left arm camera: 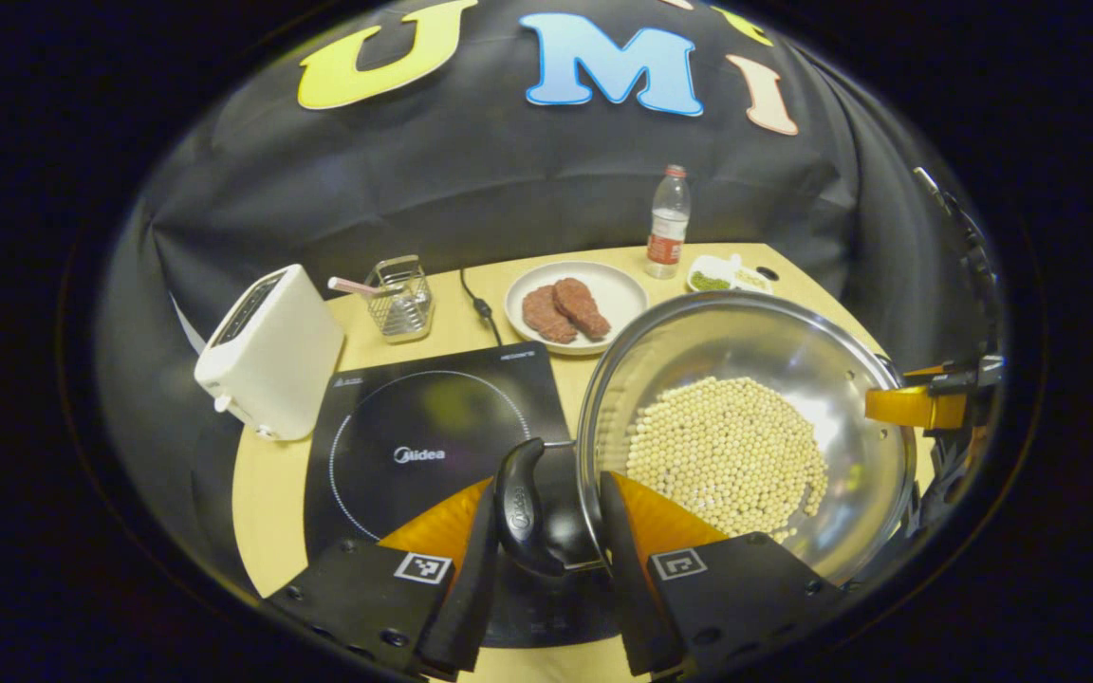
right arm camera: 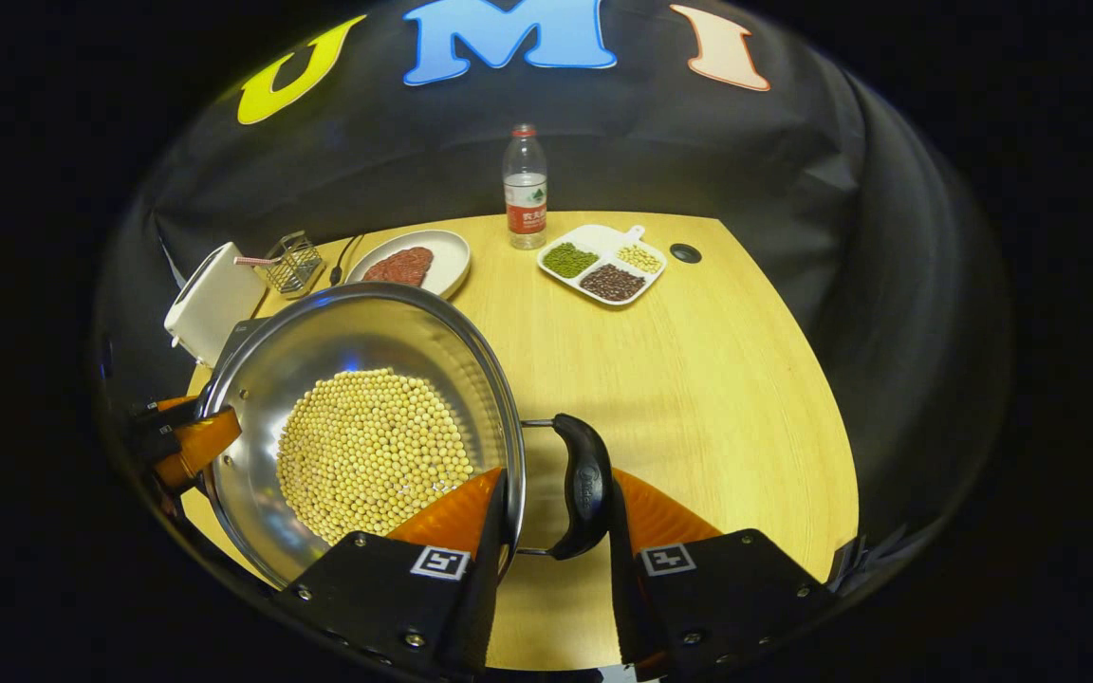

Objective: First push the handle of the pot to place it horizontally, then grasp the pot with both hands and set it on the induction cooktop.

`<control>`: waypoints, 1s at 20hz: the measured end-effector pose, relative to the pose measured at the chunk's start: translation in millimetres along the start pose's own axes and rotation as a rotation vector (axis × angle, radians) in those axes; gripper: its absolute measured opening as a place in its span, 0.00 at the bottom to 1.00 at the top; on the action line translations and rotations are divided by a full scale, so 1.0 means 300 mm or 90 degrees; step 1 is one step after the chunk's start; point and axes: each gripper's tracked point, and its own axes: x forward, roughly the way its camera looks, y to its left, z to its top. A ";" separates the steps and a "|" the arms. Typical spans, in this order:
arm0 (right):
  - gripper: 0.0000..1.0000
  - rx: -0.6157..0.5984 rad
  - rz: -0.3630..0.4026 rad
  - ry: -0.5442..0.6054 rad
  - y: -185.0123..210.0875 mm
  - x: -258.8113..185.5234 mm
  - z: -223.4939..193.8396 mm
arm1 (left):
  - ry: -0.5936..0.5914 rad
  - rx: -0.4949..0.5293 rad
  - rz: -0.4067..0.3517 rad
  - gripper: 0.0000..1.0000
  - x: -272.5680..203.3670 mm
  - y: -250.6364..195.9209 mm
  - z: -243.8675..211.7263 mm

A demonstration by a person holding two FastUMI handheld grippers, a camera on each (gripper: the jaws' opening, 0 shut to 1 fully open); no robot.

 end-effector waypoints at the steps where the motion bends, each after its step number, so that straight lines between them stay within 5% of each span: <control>1: 0.51 0.001 0.004 0.003 0.025 0.003 0.002 | 0.001 -0.001 0.002 0.65 -0.007 0.021 0.000; 2: 0.51 0.003 0.006 0.004 0.046 0.007 0.009 | 0.002 -0.004 0.004 0.59 -0.006 0.051 -0.004; 5: 0.51 -0.005 0.004 0.004 0.110 0.010 0.026 | 0.002 -0.007 0.009 0.65 0.003 0.123 -0.004; 6: 0.51 -0.007 0.004 0.002 0.131 0.013 0.031 | 0.001 -0.010 0.009 0.58 0.004 0.146 -0.004; 20: 0.51 -0.033 0.035 0.016 0.422 0.060 0.087 | 0.011 -0.034 0.045 0.59 -0.010 0.457 -0.024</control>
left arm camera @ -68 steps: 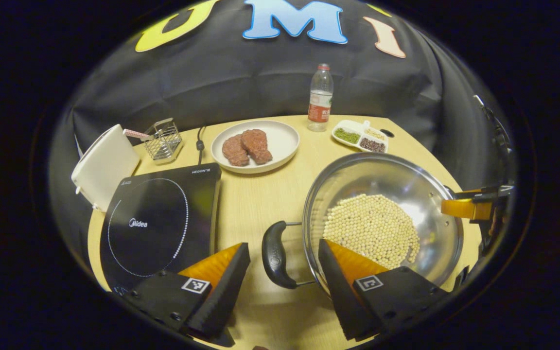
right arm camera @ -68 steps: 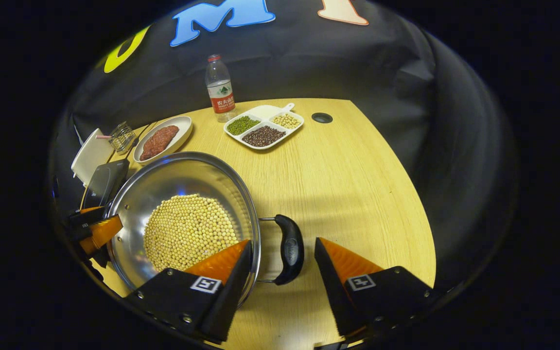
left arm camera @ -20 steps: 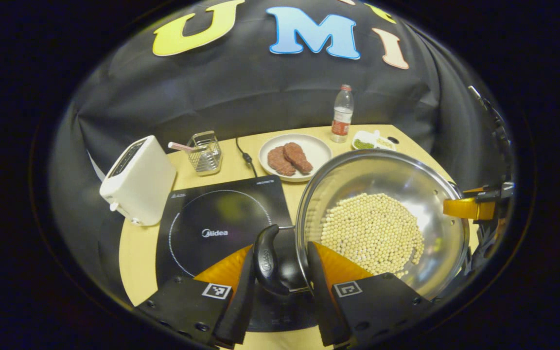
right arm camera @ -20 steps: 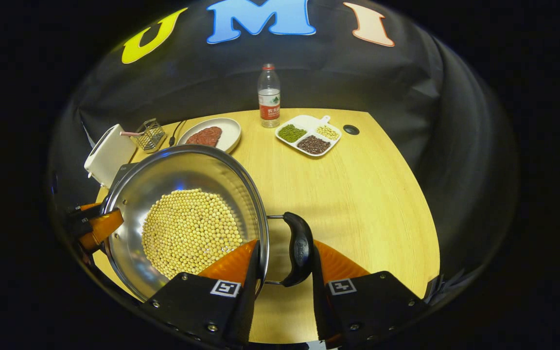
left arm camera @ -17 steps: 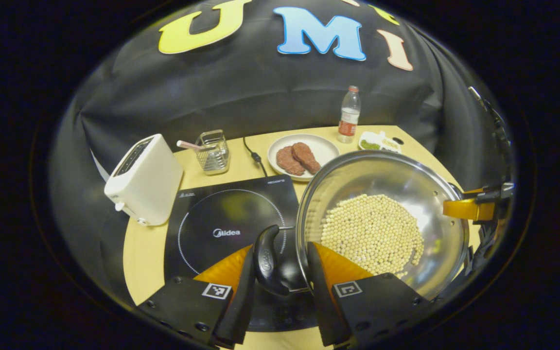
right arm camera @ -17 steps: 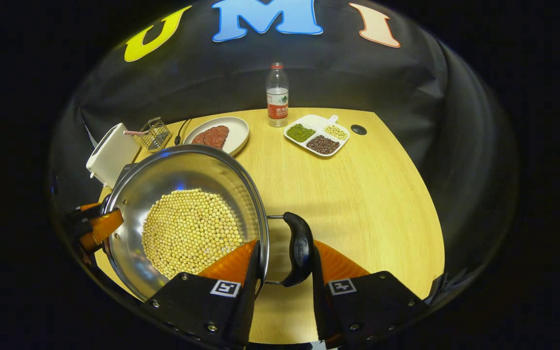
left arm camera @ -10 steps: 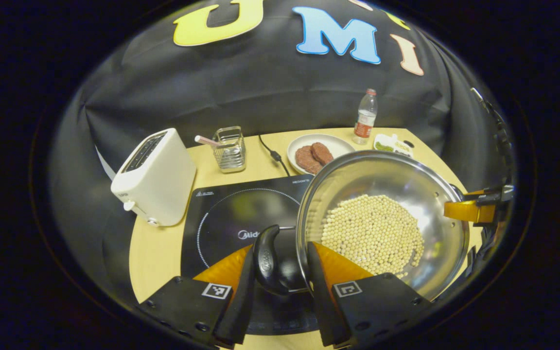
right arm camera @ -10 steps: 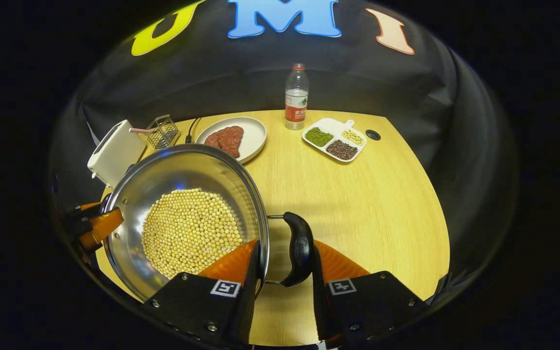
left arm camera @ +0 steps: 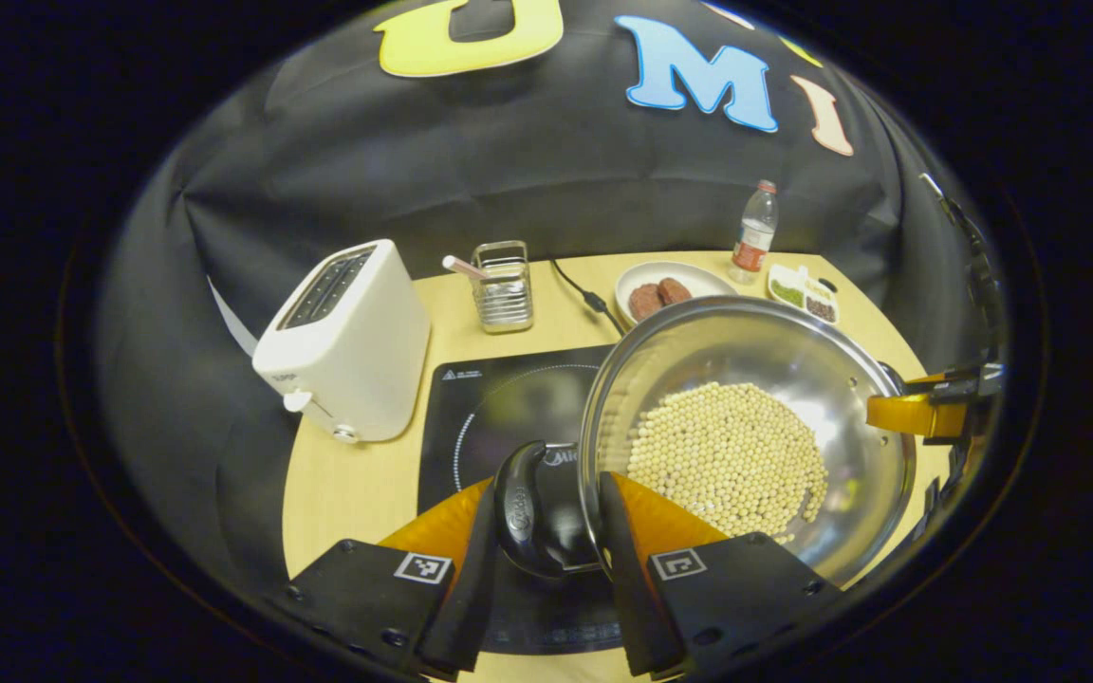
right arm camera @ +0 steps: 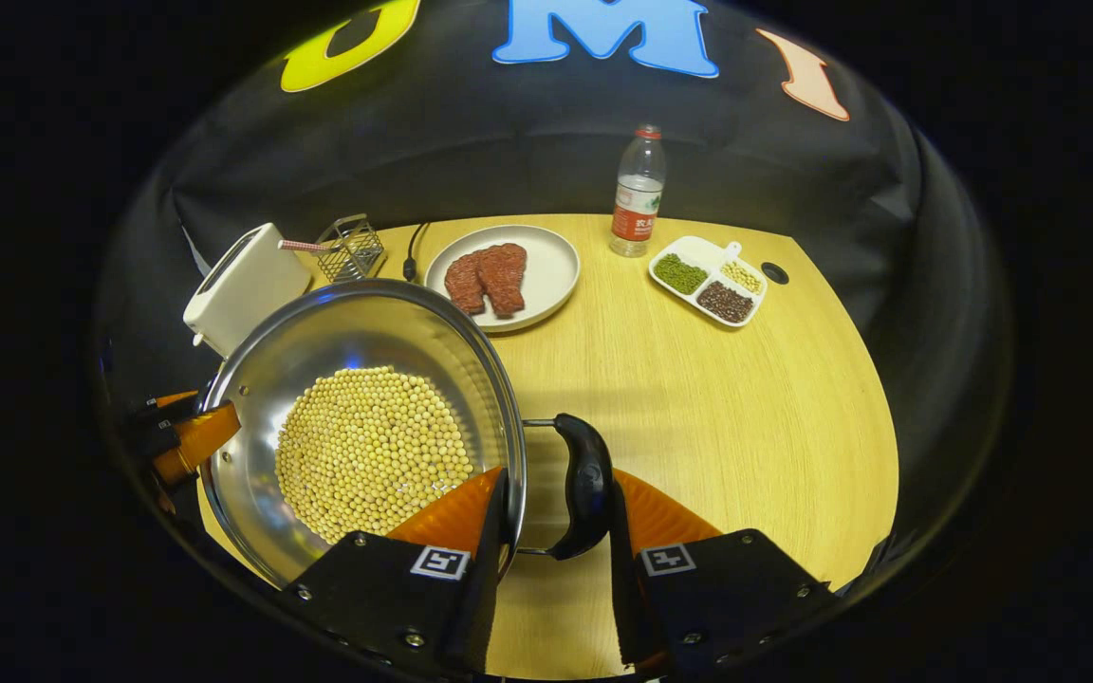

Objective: First push the handle of the pot to place it horizontally, then grasp the pot with both hands and set it on the induction cooktop.

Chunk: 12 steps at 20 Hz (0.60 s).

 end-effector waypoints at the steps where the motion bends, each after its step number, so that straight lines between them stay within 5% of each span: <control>1: 0.51 -0.002 0.001 0.000 0.015 0.002 0.008 | -0.001 -0.002 0.002 0.59 0.004 0.016 0.005; 5: 0.51 -0.010 0.001 -0.002 0.075 0.005 0.042 | 0.003 -0.020 0.006 0.59 0.010 0.085 0.005; 6: 0.51 -0.011 0.001 -0.001 0.090 0.008 0.044 | 0.005 -0.022 0.007 0.65 0.011 0.106 0.007; 7: 0.51 -0.012 0.002 0.000 0.109 0.009 0.052 | 0.005 -0.023 0.007 0.58 0.016 0.123 0.012; 12: 0.51 -0.008 0.002 0.002 0.188 0.036 0.081 | 0.008 -0.023 0.011 0.59 0.051 0.202 0.032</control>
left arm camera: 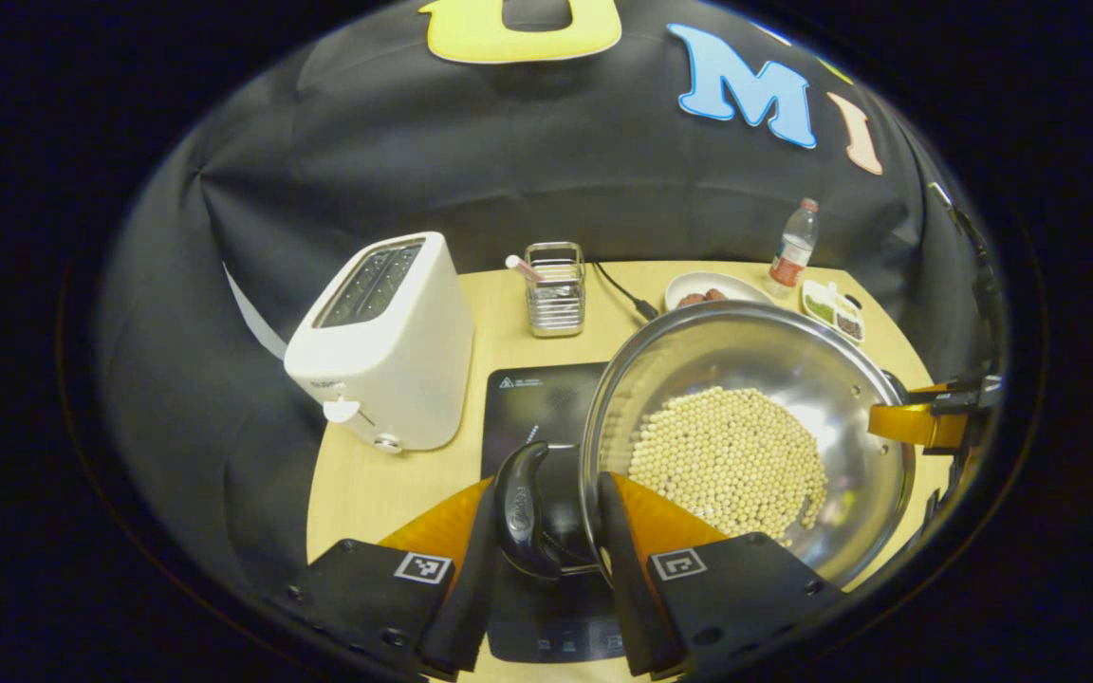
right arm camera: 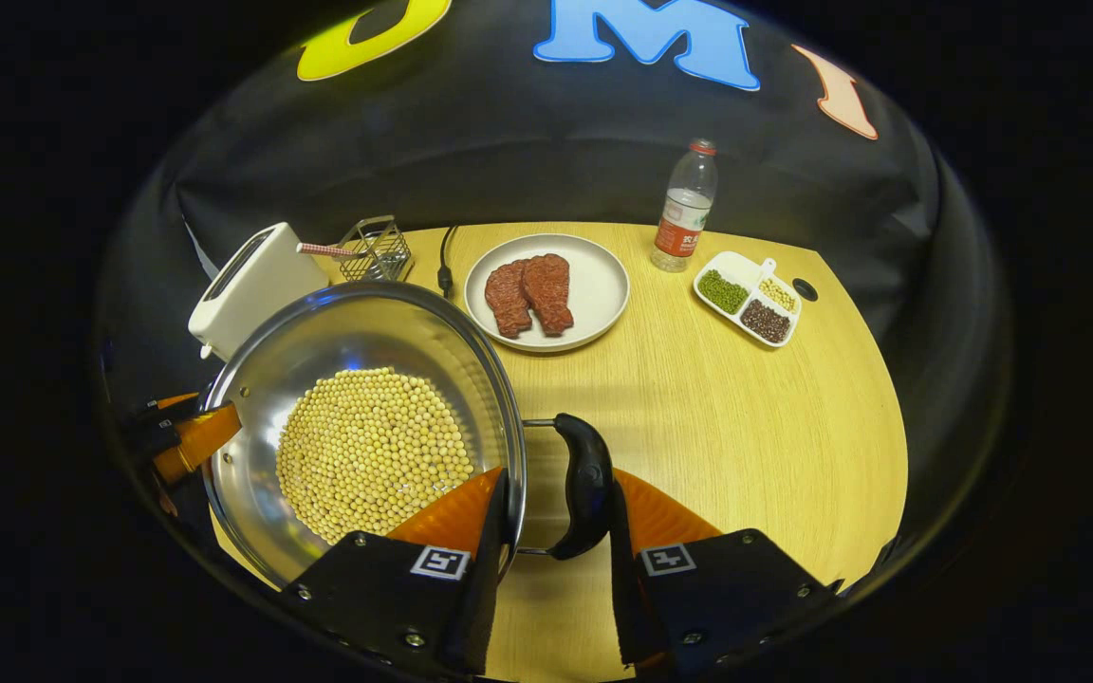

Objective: First push the handle of the pot to place it horizontally, then grasp the pot with both hands and set it on the induction cooktop.

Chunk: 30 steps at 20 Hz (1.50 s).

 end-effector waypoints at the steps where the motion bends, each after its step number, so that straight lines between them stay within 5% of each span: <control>1: 0.51 -0.001 0.000 0.000 0.016 0.005 0.004 | 0.000 -0.001 0.000 0.59 0.007 0.016 0.004; 2: 0.51 0.000 0.002 -0.001 0.034 0.009 0.012 | -0.001 -0.003 -0.001 0.65 0.011 0.034 0.005; 11: 0.51 -0.001 0.010 0.005 0.160 0.042 0.026 | 0.005 -0.018 0.011 0.62 0.046 0.169 0.004; 30: 0.51 0.037 0.000 0.009 0.210 0.103 0.017 | 0.010 -0.004 0.003 0.62 0.083 0.178 0.010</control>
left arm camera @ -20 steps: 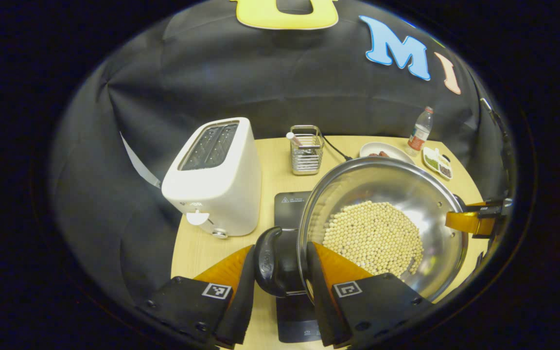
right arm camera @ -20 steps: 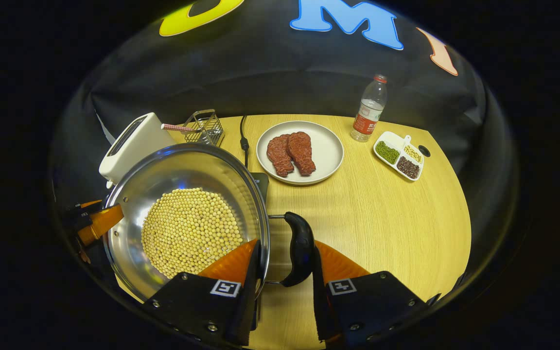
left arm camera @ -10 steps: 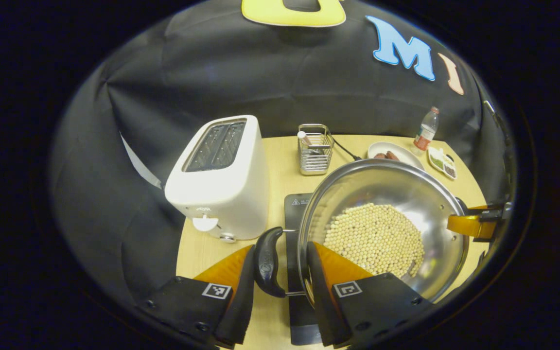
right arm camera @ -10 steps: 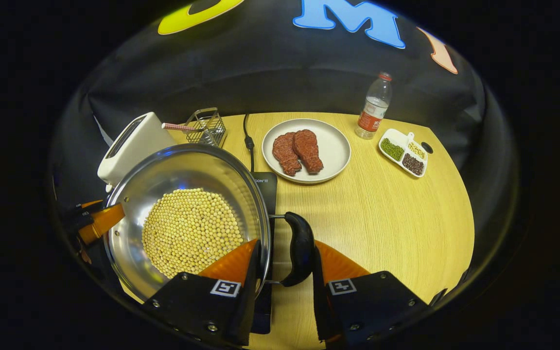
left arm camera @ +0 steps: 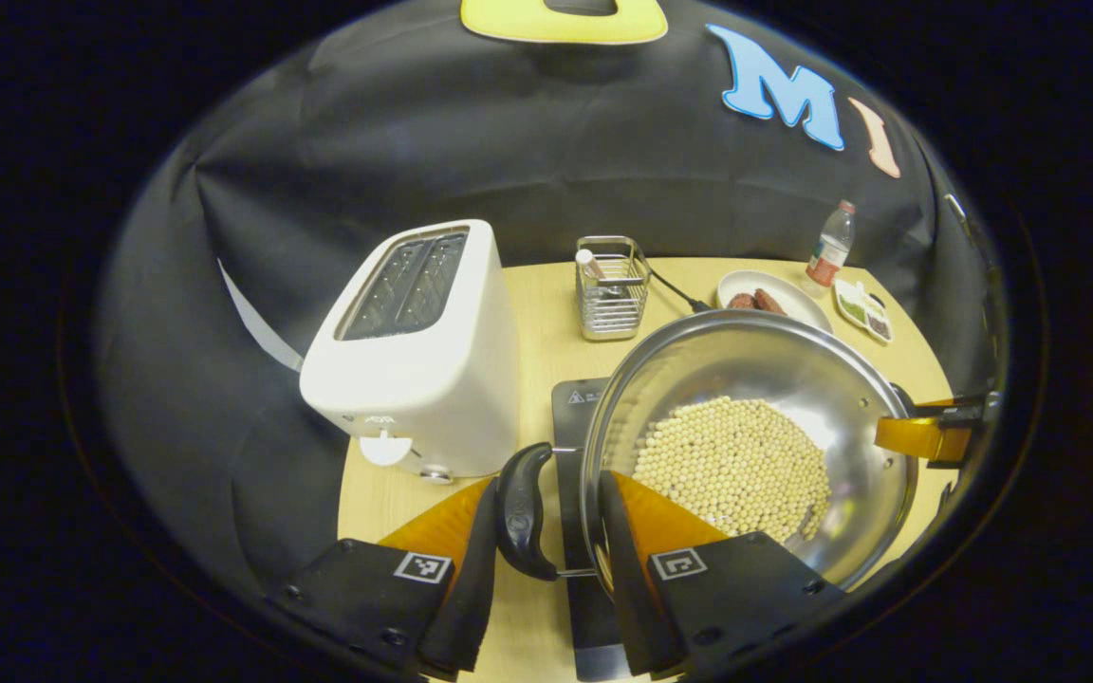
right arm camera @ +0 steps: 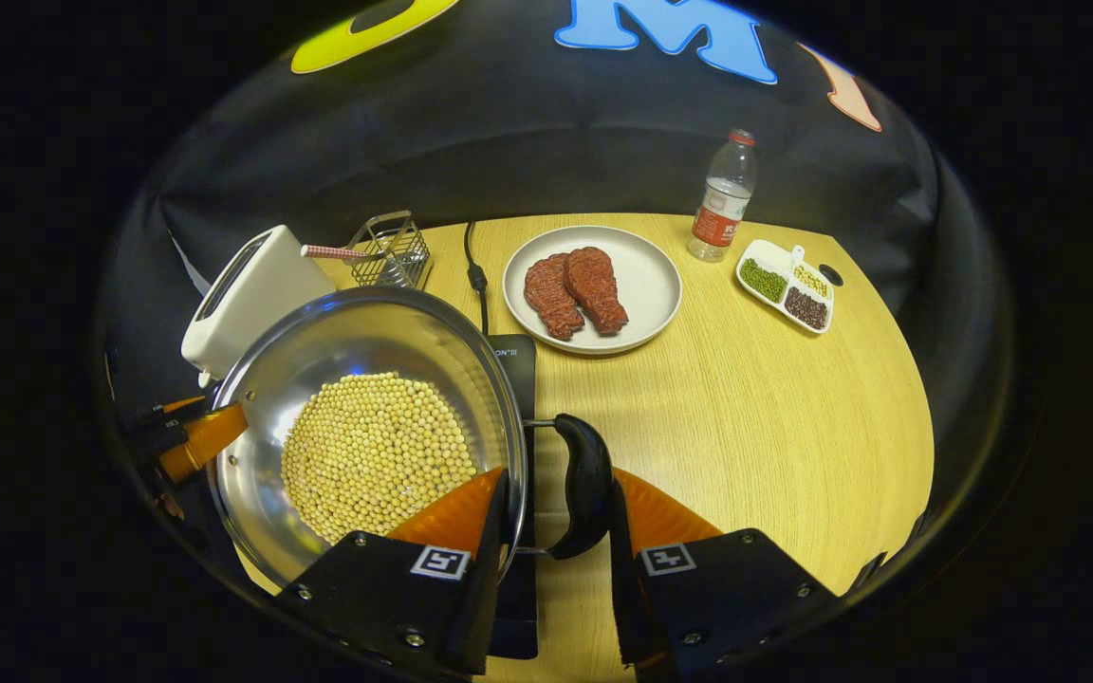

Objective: First push the handle of the pot to place it horizontally, then grasp the pot with both hands and set it on the induction cooktop.

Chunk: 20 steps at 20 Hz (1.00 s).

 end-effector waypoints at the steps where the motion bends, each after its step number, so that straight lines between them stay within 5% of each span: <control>1: 0.51 0.000 -0.001 -0.002 -0.003 0.011 -0.004 | 0.001 -0.001 -0.001 0.62 0.004 0.001 -0.002; 11: 0.51 0.008 -0.002 -0.040 0.000 0.029 -0.015 | -0.005 -0.019 0.004 0.60 -0.003 0.005 -0.014; 17: 0.51 0.034 0.055 -0.071 0.013 0.015 -0.004 | -0.036 -0.015 0.029 0.70 -0.042 0.023 0.016; 18: 0.60 0.039 0.065 -0.090 0.014 0.000 0.013 | -0.058 -0.009 0.037 0.67 -0.056 0.031 0.040; 19: 0.52 0.037 0.069 -0.110 0.001 -0.019 0.036 | -0.073 -0.013 0.040 0.70 -0.075 0.031 0.063; 20: 0.67 0.034 0.072 -0.128 -0.010 -0.046 0.052 | -0.086 -0.023 0.042 0.75 -0.105 0.019 0.080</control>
